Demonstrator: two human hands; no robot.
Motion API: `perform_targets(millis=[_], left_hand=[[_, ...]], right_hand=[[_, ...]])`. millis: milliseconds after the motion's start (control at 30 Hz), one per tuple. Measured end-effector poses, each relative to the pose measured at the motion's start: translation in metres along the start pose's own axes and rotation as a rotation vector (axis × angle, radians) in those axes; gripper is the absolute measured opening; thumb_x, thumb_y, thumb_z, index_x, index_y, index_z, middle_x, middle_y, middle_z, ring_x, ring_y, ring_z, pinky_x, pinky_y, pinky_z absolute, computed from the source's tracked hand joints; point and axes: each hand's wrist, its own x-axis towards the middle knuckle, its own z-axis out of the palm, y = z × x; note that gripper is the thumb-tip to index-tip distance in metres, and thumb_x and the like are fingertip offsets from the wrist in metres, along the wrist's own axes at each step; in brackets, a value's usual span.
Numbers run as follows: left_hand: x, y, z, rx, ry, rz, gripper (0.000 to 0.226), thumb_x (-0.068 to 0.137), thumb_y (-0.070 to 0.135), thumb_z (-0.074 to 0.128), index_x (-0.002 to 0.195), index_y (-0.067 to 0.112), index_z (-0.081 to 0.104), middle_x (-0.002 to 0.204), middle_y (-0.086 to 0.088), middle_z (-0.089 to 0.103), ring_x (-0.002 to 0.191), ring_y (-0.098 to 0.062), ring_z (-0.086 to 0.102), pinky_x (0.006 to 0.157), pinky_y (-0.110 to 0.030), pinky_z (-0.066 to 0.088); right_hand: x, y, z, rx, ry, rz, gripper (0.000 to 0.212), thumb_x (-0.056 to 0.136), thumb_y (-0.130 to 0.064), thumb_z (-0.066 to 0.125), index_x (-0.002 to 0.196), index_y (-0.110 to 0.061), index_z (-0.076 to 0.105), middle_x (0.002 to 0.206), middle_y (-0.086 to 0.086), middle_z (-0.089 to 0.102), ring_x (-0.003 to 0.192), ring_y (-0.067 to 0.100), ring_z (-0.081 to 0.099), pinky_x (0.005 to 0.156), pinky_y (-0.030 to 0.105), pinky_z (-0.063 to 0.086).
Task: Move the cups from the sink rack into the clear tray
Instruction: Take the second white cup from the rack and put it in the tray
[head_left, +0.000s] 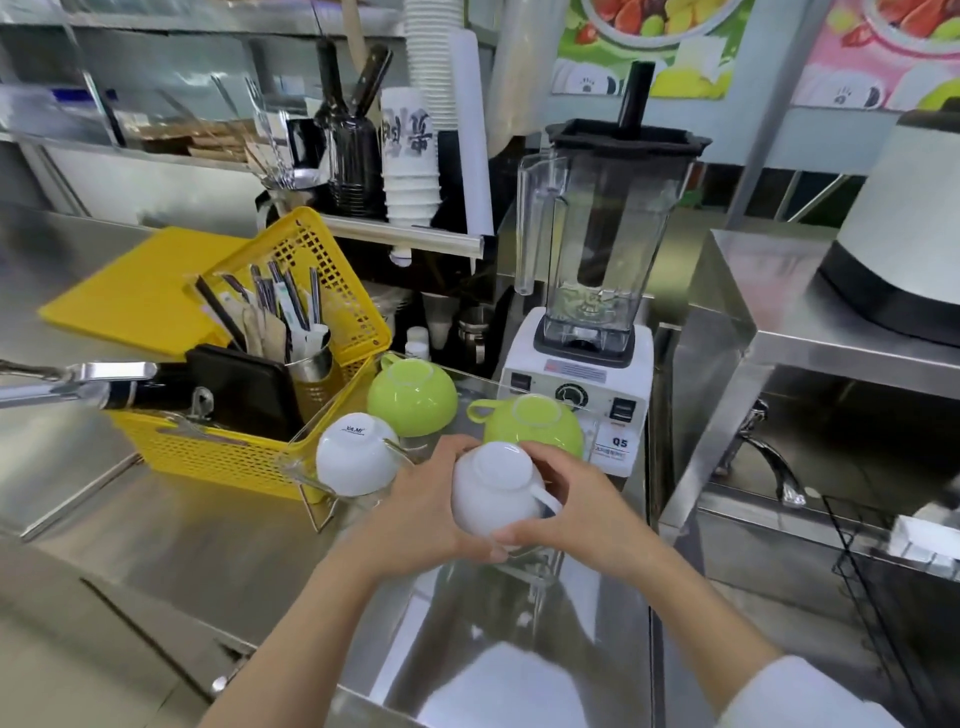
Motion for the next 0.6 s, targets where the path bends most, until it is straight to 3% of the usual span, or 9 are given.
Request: perform_targets(millis=[100,267,400,600], left_hand=[[0.002,-0.006,0.001,0.0,-0.036,-0.001,0.091,0.041,0.047,0.085,0.114,0.049,0.03,0.119,0.01,0.051,0.113,-0.016,0.05,0.094,-0.041,0.047],[0.002,-0.005,-0.006,0.016,-0.051,0.042,0.087,0.048,0.034,0.089,0.119,0.033,0.038,0.112,0.016,0.053,0.102,-0.003,0.053,0.082,-0.023,0.048],[0.002,-0.008,-0.008,0.004,-0.073,0.048,0.085,0.048,0.035,0.088,0.118,0.035,0.04,0.112,0.018,0.053,0.101,0.0,0.053,0.084,-0.025,0.049],[0.006,-0.017,-0.004,-0.064,-0.09,0.097,0.086,0.051,0.032,0.088,0.12,0.037,0.036,0.119,0.017,0.05,0.109,-0.001,0.05,0.091,-0.023,0.044]], right_hand=[[0.001,0.0,0.003,-0.056,0.005,0.015,0.081,0.043,-0.04,0.084,0.117,-0.038,0.051,0.116,-0.013,0.06,0.106,0.009,0.057,0.096,0.039,0.048],[0.001,0.001,0.005,-0.058,0.01,0.02,0.075,0.044,-0.04,0.085,0.113,-0.042,0.054,0.112,-0.015,0.061,0.103,0.006,0.058,0.094,0.035,0.049],[0.003,0.0,0.007,-0.061,-0.002,0.025,0.07,0.048,-0.038,0.084,0.111,-0.043,0.055,0.11,-0.015,0.063,0.101,0.005,0.059,0.093,0.034,0.05],[0.002,0.0,0.007,-0.133,0.013,0.014,0.07,0.059,-0.025,0.085,0.117,-0.04,0.047,0.117,-0.019,0.045,0.111,-0.003,0.046,0.091,0.015,0.037]])
